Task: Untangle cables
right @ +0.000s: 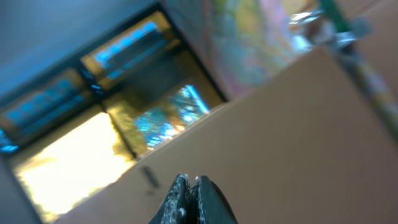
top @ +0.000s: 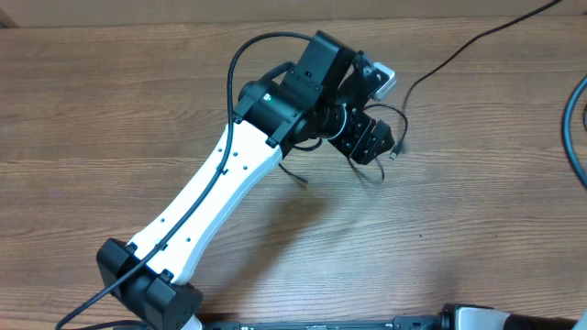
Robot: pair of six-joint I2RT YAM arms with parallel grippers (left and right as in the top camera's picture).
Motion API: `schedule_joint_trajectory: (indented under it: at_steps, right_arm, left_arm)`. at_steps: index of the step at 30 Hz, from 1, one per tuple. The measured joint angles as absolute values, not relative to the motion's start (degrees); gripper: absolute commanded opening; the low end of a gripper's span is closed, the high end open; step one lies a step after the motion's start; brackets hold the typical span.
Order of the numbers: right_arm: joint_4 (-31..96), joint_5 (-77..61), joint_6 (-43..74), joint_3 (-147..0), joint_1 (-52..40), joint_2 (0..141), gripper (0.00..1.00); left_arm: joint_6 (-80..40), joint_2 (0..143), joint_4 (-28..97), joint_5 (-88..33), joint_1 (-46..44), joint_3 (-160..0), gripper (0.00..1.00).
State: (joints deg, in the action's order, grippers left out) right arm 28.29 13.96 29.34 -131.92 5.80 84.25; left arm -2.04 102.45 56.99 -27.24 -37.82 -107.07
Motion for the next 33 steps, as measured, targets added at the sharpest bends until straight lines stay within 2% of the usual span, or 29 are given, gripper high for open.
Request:
schedule_joint_trajectory:
  at_steps: [5,8,10,20,33]
  right_arm:
    - [33.7,14.0,23.7,-131.9,11.1,85.4,0.04]
    - [36.7,13.9,20.6,-131.9,13.0,86.3,0.04]
    - [39.0,13.3,19.0,-131.9,14.9,87.5,0.04]
    - [41.4,-4.8,7.2,-131.9,25.7,96.5,0.04]
    - [37.8,-10.1,-0.1,-131.9,38.1,105.7,0.04]
  left_arm:
    - [-0.8,102.5,60.1,-27.3,-37.8,-107.1,0.82]
    - [-0.5,102.5,60.9,-27.3,-37.8,-107.1,0.73]
    - [-0.6,102.5,61.3,-27.3,-37.8,-107.1,0.71]
    - [-2.6,101.8,68.4,-27.2,-37.8,-107.1,0.72]
    - [-3.1,88.6,71.7,-27.0,-37.8,-107.1,0.74]
